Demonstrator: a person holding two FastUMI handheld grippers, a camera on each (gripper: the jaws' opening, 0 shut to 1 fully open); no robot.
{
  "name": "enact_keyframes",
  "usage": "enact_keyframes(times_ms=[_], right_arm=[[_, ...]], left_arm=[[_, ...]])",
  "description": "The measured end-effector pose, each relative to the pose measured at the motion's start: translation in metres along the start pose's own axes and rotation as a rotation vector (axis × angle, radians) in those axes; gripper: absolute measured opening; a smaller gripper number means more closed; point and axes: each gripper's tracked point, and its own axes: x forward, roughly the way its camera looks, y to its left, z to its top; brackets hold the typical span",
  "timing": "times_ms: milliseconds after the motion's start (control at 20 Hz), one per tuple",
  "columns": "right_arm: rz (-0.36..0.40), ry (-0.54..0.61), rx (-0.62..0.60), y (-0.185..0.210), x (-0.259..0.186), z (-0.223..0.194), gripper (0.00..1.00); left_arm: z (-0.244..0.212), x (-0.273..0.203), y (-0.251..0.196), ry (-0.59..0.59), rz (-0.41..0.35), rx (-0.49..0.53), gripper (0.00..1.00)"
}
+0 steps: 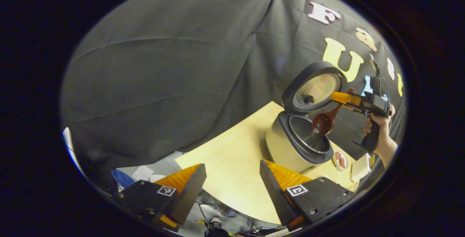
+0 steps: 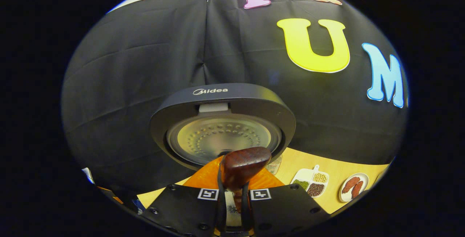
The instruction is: Close the left gripper, press the button to open the rice cooker; take a wooden spoon from the chopstick holder with the right hand, scoop a spoonful of rice and pour it into the rice cooker, then put the wooden spoon back into the chopstick holder.
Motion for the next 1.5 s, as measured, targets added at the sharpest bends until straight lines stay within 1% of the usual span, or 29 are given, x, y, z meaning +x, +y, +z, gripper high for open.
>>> enact_keyframes(times_ms=[50,100,150,200,250,300,350,400,450,550,600,650,750,900,1000,1150,1200,1250,1300,1350,1450,1500], right_arm=[[-0.001,-0.001,-0.026,-0.001,-0.001,0.000,0.18],[0.001,-0.001,-0.052,0.000,-0.001,-0.001,0.14],[0.007,0.000,-0.076,0.002,-0.002,-0.002,0.18],[0.012,0.002,-0.100,0.003,-0.001,-0.005,0.14],[0.016,0.006,-0.123,0.003,-0.001,-0.010,0.18],[0.019,0.014,-0.143,0.006,-0.003,-0.014,0.17],[0.019,0.021,-0.156,0.008,-0.002,-0.016,0.14],[0.021,0.026,-0.164,0.010,-0.005,-0.017,0.14],[0.024,0.022,-0.163,0.012,-0.008,-0.017,0.18],[0.024,0.008,-0.157,0.013,-0.016,-0.012,0.18],[0.021,0.001,-0.153,0.013,-0.021,-0.011,0.14],[0.017,-0.008,-0.151,0.011,-0.028,-0.007,0.18],[0.006,-0.028,-0.138,0.005,-0.041,0.001,0.18],[-0.023,-0.019,-0.036,-0.014,-0.063,-0.001,0.18],[-0.053,-0.036,0.045,-0.033,-0.081,0.003,0.17],[-0.117,-0.030,0.196,-0.075,-0.112,-0.001,0.18],[-0.138,-0.034,0.241,-0.090,-0.122,-0.002,0.14],[-0.163,-0.036,0.280,-0.106,-0.133,-0.006,0.17],[-0.193,-0.034,0.315,-0.123,-0.146,-0.011,0.17],[-0.226,-0.032,0.346,-0.141,-0.159,-0.019,0.17],[-0.304,-0.032,0.391,-0.177,-0.187,-0.035,0.18],[-0.341,-0.030,0.412,-0.194,-0.200,-0.045,0.17]], left_arm=[[0.000,-0.002,-0.002,0.007,-0.004,-0.011,0.92],[0.003,-0.005,-0.005,-0.003,-0.009,-0.013,0.96],[0.003,-0.006,-0.005,-0.012,-0.011,-0.006,0.94],[0.004,-0.008,-0.006,-0.019,-0.011,0.006,0.94],[0.005,-0.011,-0.008,-0.025,-0.013,0.018,0.94],[0.006,-0.013,-0.010,-0.028,-0.014,0.029,0.94],[0.006,-0.016,-0.013,-0.031,-0.018,0.037,0.94],[0.007,-0.017,-0.017,-0.033,-0.024,0.046,0.94],[0.008,-0.018,-0.021,-0.035,-0.031,0.057,0.94],[0.006,-0.020,-0.025,-0.037,-0.037,0.084,0.94],[0.005,-0.020,-0.027,-0.036,-0.040,0.098,0.94],[0.004,-0.021,-0.030,-0.035,-0.044,0.108,0.94],[0.001,-0.023,-0.038,-0.032,-0.057,0.121,0.94],[-0.004,-0.023,-0.053,-0.023,-0.088,0.145,0.94],[-0.009,-0.022,-0.065,-0.012,-0.111,0.173,0.92],[-0.013,-0.021,-0.091,0.000,-0.158,0.213,0.94],[-0.015,-0.021,-0.100,0.005,-0.174,0.230,0.94],[-0.018,-0.022,-0.110,0.009,-0.186,0.252,0.94],[-0.020,-0.022,-0.118,0.012,-0.201,0.275,0.94],[-0.021,-0.024,-0.129,0.015,-0.219,0.295,0.92],[-0.024,-0.027,-0.150,0.012,-0.255,0.330,0.94],[-0.027,-0.028,-0.159,0.010,-0.269,0.349,0.92]])
